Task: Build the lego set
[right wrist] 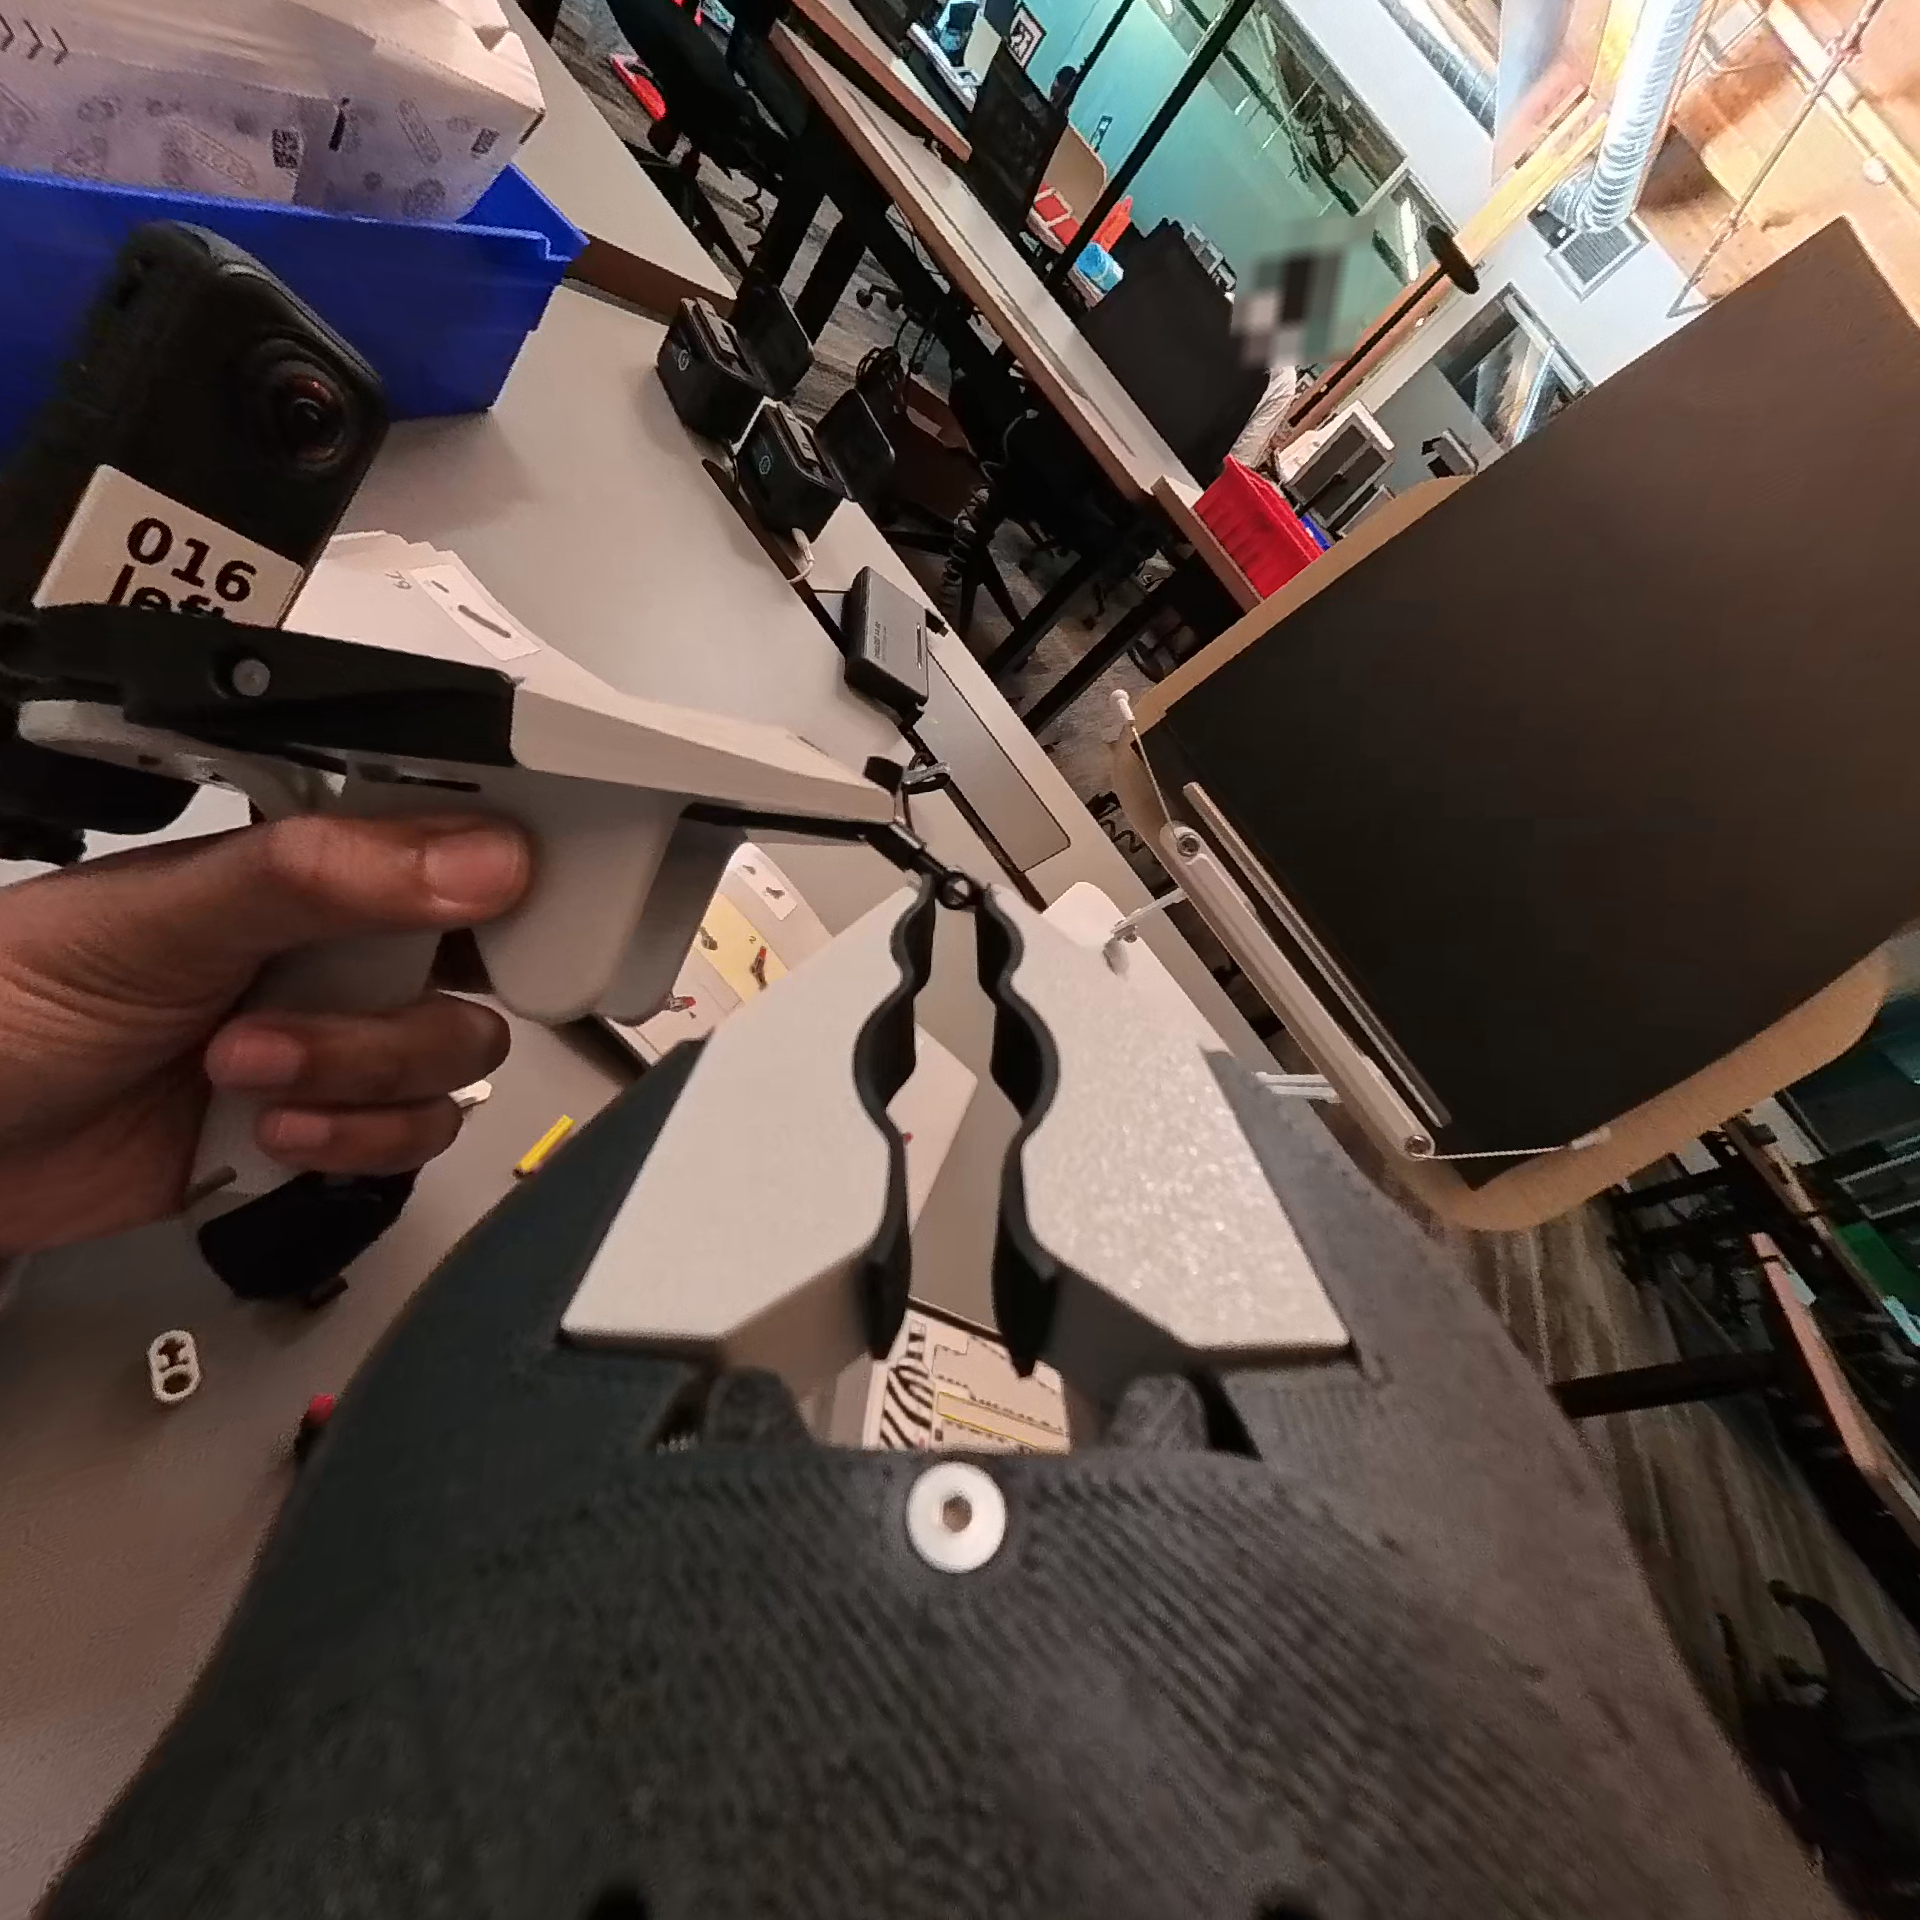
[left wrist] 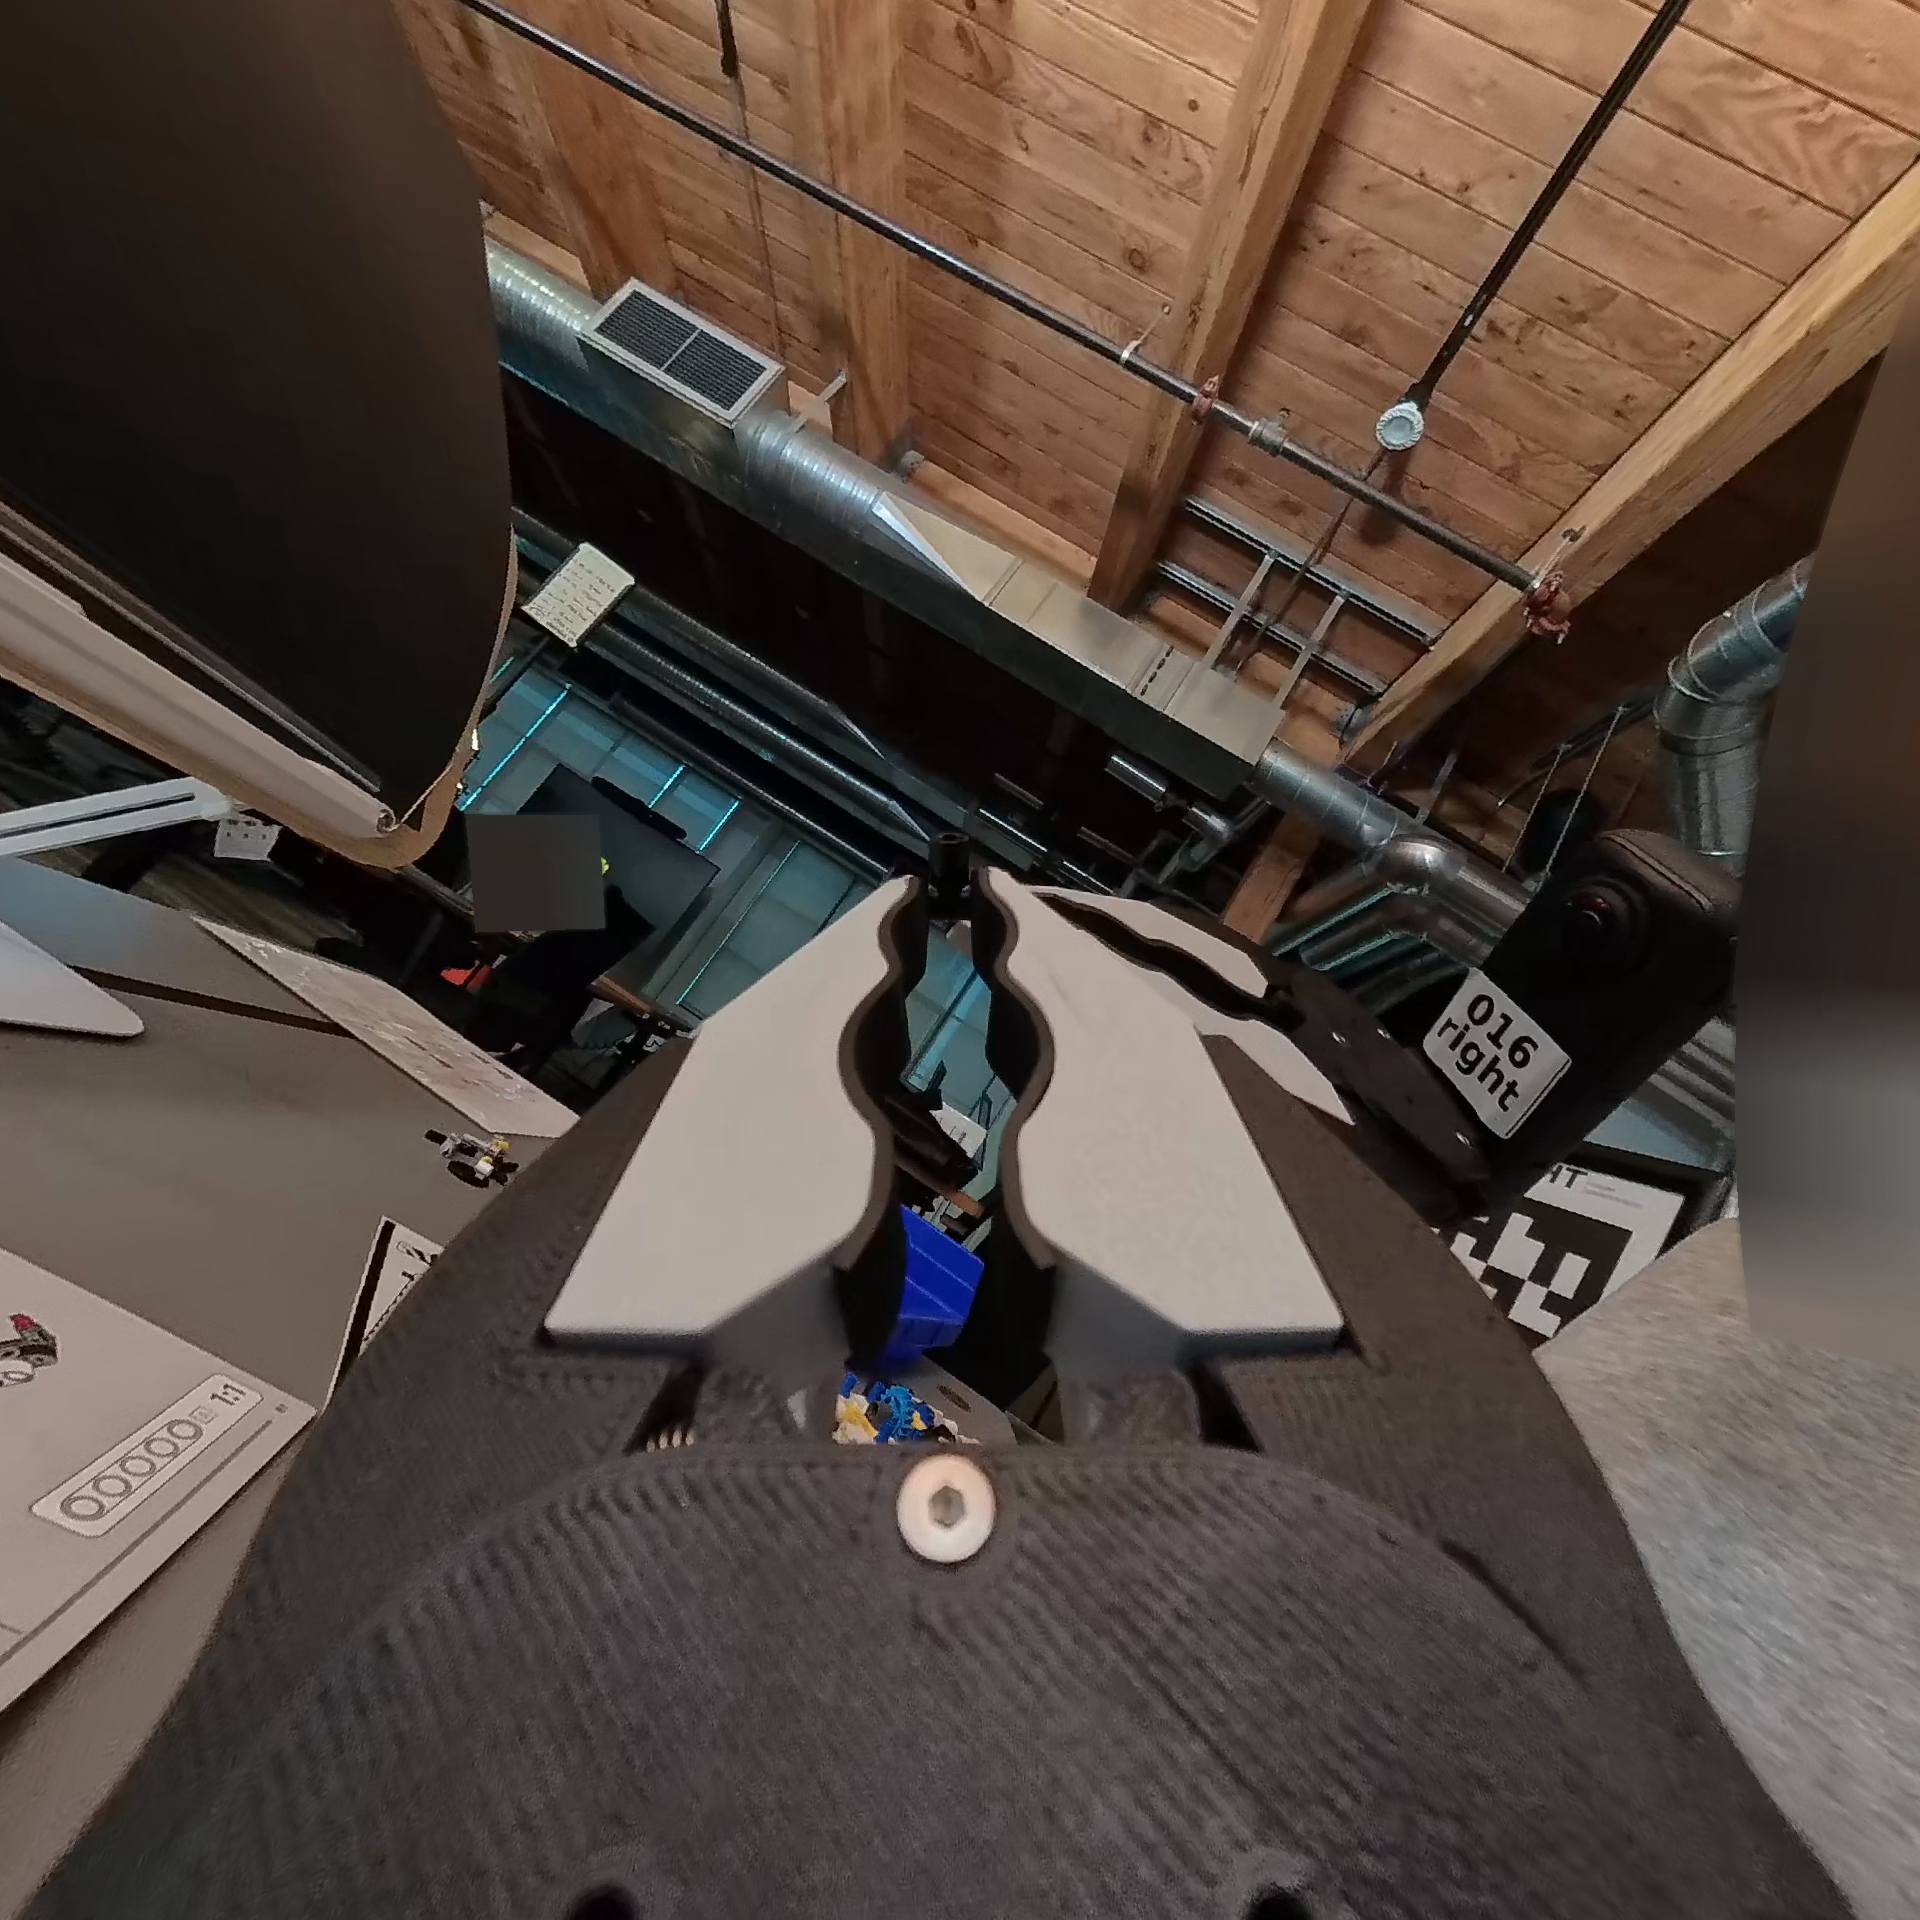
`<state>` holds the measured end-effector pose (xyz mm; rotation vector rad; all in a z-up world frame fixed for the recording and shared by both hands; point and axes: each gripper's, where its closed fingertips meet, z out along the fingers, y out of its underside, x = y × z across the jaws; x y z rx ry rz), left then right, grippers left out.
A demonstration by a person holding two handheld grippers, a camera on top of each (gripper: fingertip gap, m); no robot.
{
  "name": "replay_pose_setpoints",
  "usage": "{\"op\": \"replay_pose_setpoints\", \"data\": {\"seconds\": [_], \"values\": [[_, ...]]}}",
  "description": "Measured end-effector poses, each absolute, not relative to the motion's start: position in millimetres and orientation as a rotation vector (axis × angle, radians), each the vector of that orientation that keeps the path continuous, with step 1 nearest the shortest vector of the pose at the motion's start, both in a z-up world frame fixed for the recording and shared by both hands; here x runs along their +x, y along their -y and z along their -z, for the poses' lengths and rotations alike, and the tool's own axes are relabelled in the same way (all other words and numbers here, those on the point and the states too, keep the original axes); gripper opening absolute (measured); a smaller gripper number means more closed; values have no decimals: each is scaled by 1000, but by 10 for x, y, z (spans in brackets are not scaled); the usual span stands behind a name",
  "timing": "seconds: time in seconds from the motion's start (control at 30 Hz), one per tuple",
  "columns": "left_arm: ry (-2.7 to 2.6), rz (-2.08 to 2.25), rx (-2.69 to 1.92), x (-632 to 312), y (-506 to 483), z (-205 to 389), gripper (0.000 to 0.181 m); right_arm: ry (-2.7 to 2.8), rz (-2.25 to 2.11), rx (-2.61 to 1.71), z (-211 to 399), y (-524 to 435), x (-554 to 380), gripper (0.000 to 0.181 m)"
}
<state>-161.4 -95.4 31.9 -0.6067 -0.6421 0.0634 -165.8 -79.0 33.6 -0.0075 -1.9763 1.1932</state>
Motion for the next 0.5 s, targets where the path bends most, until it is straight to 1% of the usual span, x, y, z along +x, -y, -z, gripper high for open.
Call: {"op": "replay_pose_setpoints", "data": {"seconds": [0.2,0.5], "values": [[645,-54,-593,-1622,946,-317,7,1987,-1225,-25,-336,799,-1658,6],[620,74,-571,-1591,932,-318,7,2002,-1344,15,-342,800,-1610,6]]}}
